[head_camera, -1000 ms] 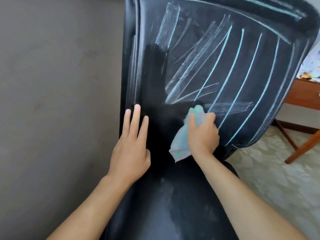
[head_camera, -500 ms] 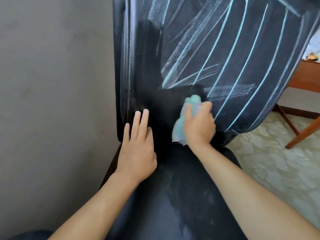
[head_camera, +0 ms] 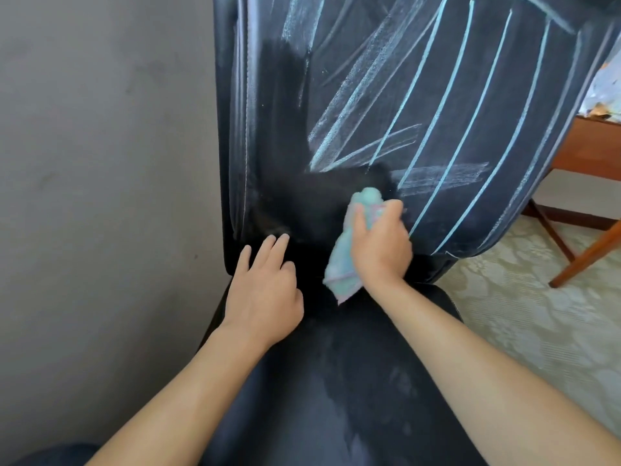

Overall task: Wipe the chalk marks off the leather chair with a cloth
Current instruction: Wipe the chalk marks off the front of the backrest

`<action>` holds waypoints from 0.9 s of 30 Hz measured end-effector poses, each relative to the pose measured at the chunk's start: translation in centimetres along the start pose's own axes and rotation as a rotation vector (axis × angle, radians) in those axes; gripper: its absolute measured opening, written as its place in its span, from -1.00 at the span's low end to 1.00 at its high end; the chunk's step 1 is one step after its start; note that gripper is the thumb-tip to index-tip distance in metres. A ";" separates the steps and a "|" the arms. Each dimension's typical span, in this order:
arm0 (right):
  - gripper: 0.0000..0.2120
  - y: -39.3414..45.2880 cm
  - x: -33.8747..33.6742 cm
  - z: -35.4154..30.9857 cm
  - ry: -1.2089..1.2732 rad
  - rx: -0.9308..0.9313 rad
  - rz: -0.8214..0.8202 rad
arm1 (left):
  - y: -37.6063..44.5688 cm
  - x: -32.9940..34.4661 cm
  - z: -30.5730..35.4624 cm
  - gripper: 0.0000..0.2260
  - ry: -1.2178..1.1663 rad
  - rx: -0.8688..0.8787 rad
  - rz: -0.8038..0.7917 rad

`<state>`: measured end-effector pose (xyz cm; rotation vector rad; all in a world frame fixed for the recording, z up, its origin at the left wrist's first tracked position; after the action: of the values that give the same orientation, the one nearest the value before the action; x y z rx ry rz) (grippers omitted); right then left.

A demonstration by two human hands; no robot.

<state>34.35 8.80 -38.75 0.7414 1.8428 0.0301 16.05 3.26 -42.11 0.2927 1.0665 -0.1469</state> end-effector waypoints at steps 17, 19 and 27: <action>-0.65 2.6 -1.3 6.9 -0.101 0.077 0.090 | 0.3 0.2 -0.4 -0.56 0.017 0.185 0.108; -0.64 3.2 -1.7 7.9 -0.077 0.194 0.134 | 0.4 0.2 -0.3 -0.54 0.035 0.197 0.118; -0.68 0.5 0.3 5.1 -0.225 -0.279 0.021 | 0.9 1.2 1.3 -0.47 0.058 0.225 0.110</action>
<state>38.93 7.68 -40.86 0.5448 1.5765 0.2055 17.91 3.80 -42.40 0.5604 1.0897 -0.1606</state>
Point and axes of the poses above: each hand's wrist, its own y-axis towards the middle knuckle, its own x-axis out of the palm, z = x × y, the point moved 2 cm from there along y, towards the middle knuckle, and after that the axes turned 14 degrees about -y, right-handed, at the moved point
